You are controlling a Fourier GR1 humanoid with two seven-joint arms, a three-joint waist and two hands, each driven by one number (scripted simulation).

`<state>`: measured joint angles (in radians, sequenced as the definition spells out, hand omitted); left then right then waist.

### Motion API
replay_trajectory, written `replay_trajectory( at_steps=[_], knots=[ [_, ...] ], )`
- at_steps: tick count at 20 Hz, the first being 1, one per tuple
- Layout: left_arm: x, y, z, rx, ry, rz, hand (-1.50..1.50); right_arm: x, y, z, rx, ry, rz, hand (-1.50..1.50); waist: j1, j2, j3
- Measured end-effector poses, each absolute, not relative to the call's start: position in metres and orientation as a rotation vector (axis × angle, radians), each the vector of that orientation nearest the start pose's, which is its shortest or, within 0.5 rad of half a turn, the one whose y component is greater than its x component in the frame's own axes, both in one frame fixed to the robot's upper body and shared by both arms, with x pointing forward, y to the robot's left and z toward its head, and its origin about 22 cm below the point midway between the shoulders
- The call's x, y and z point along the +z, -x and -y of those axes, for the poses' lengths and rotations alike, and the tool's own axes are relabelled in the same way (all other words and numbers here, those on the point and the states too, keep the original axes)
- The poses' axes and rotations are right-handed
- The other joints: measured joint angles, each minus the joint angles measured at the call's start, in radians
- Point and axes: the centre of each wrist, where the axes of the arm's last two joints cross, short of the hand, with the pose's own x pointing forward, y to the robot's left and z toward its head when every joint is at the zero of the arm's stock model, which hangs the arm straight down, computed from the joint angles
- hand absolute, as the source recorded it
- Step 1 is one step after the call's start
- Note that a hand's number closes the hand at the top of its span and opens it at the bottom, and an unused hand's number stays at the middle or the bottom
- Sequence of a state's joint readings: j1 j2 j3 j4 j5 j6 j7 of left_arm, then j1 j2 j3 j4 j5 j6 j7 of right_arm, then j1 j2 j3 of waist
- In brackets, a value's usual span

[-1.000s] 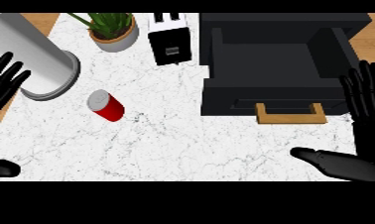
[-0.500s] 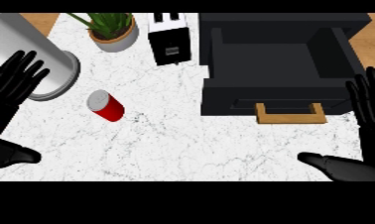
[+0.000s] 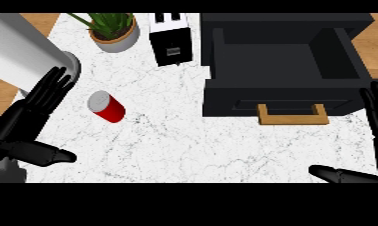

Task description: Pick up the can, place it into the drawer and close the drawer

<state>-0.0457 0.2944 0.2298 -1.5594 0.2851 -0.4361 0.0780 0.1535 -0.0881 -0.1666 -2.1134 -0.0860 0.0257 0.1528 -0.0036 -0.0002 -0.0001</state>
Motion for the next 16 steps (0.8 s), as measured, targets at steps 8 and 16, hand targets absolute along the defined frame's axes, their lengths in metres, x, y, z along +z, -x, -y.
replay_trajectory(
  at_steps=[8, 16],
  knots=[
    [-0.006, -0.249, -0.340, -0.199, 0.108, 1.556, -1.50, 0.109, -0.177, 0.291, -0.068, 0.187, 1.834, -1.50, -0.001, 0.001, 0.000],
    [-0.045, -0.261, -0.345, -0.167, 0.065, 1.529, -1.50, 0.119, -0.164, 0.302, -0.068, 0.186, 1.835, -1.50, -0.004, 0.001, 0.000]
  ],
)
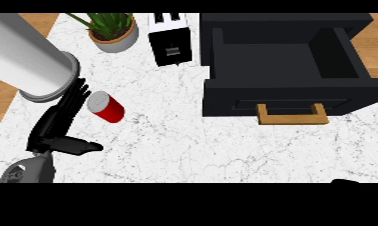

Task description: Pick up the can, place it into the drawer and close the drawer

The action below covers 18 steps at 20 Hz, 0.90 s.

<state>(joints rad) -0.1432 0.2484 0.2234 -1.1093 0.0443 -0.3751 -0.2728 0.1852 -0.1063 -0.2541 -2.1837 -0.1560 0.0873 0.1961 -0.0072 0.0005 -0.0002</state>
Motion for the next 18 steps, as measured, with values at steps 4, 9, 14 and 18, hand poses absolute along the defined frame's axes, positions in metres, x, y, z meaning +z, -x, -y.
replay_trajectory(
  at_steps=[4, 9, 14, 18],
  knots=[
    [-0.064, -0.270, -0.348, -0.161, 0.055, 1.512, -1.50, 0.122, -0.163, 0.299, -0.069, 0.188, 1.837, -1.50, -0.001, 0.001, 0.000],
    [-0.084, -0.273, -0.352, -0.158, 0.045, 1.495, -1.50, 0.127, -0.164, 0.293, -0.078, 0.194, 1.842, -1.50, -0.001, 0.001, 0.000],
    [-0.103, -0.276, -0.348, -0.131, 0.034, 1.479, -1.50, 0.130, -0.163, 0.298, -0.061, 0.201, 1.846, -1.50, -0.004, 0.002, -0.001],
    [-0.107, -0.285, -0.351, -0.114, 0.029, 1.470, -1.50, 0.126, -0.162, 0.302, -0.061, 0.197, 1.838, -1.50, -0.008, 0.003, -0.001]
  ],
)
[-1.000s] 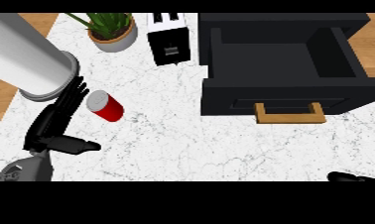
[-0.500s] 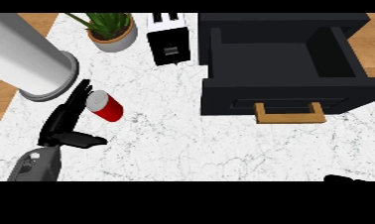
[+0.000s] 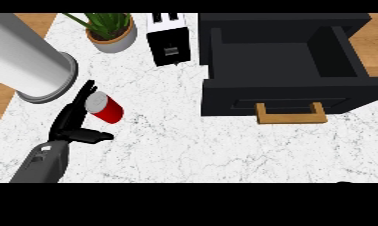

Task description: Pick up the can, place it into the drawer and close the drawer

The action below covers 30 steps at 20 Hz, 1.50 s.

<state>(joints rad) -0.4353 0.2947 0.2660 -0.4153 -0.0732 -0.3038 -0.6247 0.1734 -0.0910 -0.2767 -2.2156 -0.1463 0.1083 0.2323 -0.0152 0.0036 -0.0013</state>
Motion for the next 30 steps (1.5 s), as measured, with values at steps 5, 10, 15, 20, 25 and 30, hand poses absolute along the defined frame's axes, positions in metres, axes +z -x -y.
replay_trajectory(
  at_steps=[5, 10, 15, 20, 25, 30],
  knots=[
    [-0.113, -0.289, -0.344, -0.119, 0.040, 1.474, -1.50, 0.132, -0.161, 0.301, -0.052, 0.204, 1.837, -1.50, -0.004, 0.002, 0.000],
    [-0.111, -0.295, -0.342, -0.137, 0.068, 1.486, -1.50, 0.135, -0.161, 0.301, -0.048, 0.198, 1.845, -1.50, -0.008, 0.003, -0.001],
    [-0.103, -0.309, -0.334, -0.189, 0.143, 1.483, 1.50, 0.140, -0.169, 0.302, -0.050, 0.202, 1.851, -1.50, -0.008, 0.004, -0.001],
    [-0.103, -0.315, -0.322, -0.205, 0.210, 1.477, 1.50, 0.140, -0.163, 0.303, -0.056, 0.207, 1.855, -1.50, -0.008, 0.003, 0.000],
    [-0.098, -0.327, -0.305, -0.214, 0.268, 1.497, 1.50, 0.138, -0.174, 0.301, -0.048, 0.218, 1.860, -1.50, -0.007, 0.003, 0.000],
    [-0.105, -0.329, -0.275, -0.086, 0.182, 1.535, 1.50, 0.139, -0.173, 0.299, -0.046, 0.231, 1.866, -1.50, -0.005, 0.002, 0.001]
  ],
)
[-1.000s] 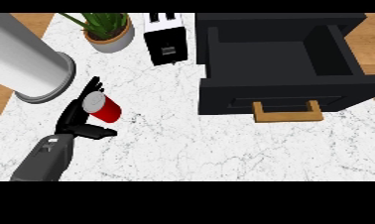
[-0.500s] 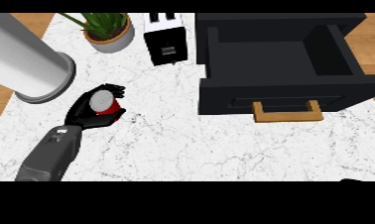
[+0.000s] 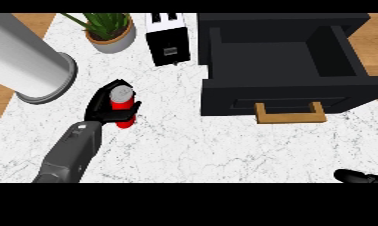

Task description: Pick up the can, place it into the drawer and close the drawer

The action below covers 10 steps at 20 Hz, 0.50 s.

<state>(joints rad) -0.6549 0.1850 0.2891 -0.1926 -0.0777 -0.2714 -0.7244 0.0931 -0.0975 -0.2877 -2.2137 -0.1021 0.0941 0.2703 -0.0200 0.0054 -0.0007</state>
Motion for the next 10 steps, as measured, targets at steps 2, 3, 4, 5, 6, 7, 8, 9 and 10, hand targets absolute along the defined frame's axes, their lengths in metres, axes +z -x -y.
replay_trajectory(
  at_steps=[2, 3, 4, 5, 6, 7, 8, 9, 10],
  knots=[
    [-0.108, -0.329, -0.257, -0.022, 0.120, 1.553, 1.50, 0.143, -0.172, 0.297, -0.048, 0.230, 1.870, -1.50, 0.001, -0.002, 0.001],
    [-0.107, -0.332, -0.251, 0.002, 0.103, 1.560, 1.50, 0.143, -0.173, 0.298, -0.049, 0.239, 1.867, -1.50, 0.003, -0.002, 0.002],
    [-0.108, -0.333, -0.244, 0.030, 0.095, 1.563, 1.50, 0.142, -0.172, 0.299, -0.053, 0.237, 1.868, -1.50, 0.003, -0.002, 0.001],
    [-0.105, -0.336, -0.238, 0.052, 0.089, 1.572, 1.50, 0.140, -0.171, 0.299, -0.055, 0.238, 1.871, -1.50, 0.002, -0.002, 0.001],
    [-0.105, -0.337, -0.232, 0.070, 0.082, 1.582, 1.50, 0.140, -0.169, 0.301, -0.058, 0.245, 1.873, -1.50, 0.003, -0.002, 0.001],
    [-0.102, -0.340, -0.229, 0.083, 0.082, 1.591, 1.50, 0.142, -0.169, 0.300, -0.057, 0.248, 1.869, -1.50, 0.004, -0.002, 0.001],
    [-0.097, -0.345, -0.224, 0.090, 0.076, 1.602, 1.50, 0.144, -0.169, 0.300, -0.053, 0.251, 1.869, -1.50, 0.004, -0.002, 0.000],
    [-0.095, -0.348, -0.220, 0.093, 0.077, 1.610, 1.50, 0.145, -0.171, 0.299, -0.053, 0.251, 1.869, -1.50, 0.004, -0.002, 0.000],
    [-0.092, -0.350, -0.220, 0.096, 0.085, 1.616, 1.50, 0.145, -0.171, 0.302, -0.058, 0.254, 1.871, -1.50, 0.006, -0.003, 0.000]
  ],
)
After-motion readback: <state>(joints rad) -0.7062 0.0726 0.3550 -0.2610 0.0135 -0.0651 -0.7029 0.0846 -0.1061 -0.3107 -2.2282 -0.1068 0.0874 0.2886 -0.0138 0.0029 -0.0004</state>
